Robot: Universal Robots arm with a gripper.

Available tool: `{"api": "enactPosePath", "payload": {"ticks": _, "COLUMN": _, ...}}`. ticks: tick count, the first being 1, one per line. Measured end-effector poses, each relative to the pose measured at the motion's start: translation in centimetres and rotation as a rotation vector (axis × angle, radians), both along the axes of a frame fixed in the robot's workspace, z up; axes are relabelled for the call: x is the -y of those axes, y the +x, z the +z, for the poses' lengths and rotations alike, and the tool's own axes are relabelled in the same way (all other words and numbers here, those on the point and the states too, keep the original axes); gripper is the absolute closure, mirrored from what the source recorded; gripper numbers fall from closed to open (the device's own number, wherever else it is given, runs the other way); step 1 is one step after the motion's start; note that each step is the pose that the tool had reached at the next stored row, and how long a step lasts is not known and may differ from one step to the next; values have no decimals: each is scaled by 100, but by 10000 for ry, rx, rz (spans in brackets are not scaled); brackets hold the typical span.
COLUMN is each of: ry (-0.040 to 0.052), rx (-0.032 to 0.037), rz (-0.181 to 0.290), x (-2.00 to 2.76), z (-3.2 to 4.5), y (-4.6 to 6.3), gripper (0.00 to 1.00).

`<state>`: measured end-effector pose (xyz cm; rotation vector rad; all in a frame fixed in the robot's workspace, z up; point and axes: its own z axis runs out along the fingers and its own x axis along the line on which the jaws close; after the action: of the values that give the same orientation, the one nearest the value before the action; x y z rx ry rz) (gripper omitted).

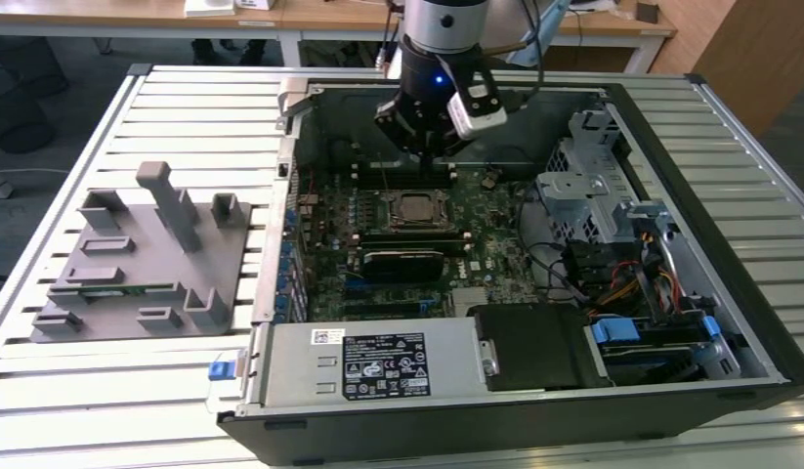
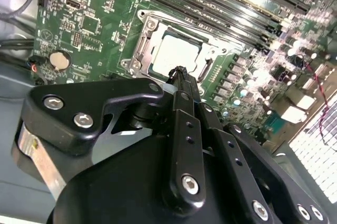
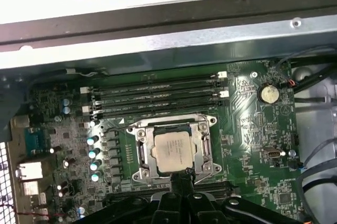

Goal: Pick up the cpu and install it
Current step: 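Install the first cpu locking lever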

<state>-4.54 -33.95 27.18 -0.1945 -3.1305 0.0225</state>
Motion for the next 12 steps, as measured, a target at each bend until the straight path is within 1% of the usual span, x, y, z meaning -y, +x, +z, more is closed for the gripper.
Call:
{"api": "enactPosePath", "payload": {"ticks": 6, "ry": -1, "rx": 0, "rz": 724, "x": 1, "z": 0, "y": 0, "gripper": 89}}
{"api": "enactPosePath", "payload": {"ticks": 12, "ry": 0, "rx": 0, "rz": 1748, "x": 1, "z": -2, "y": 0, "gripper": 89}}
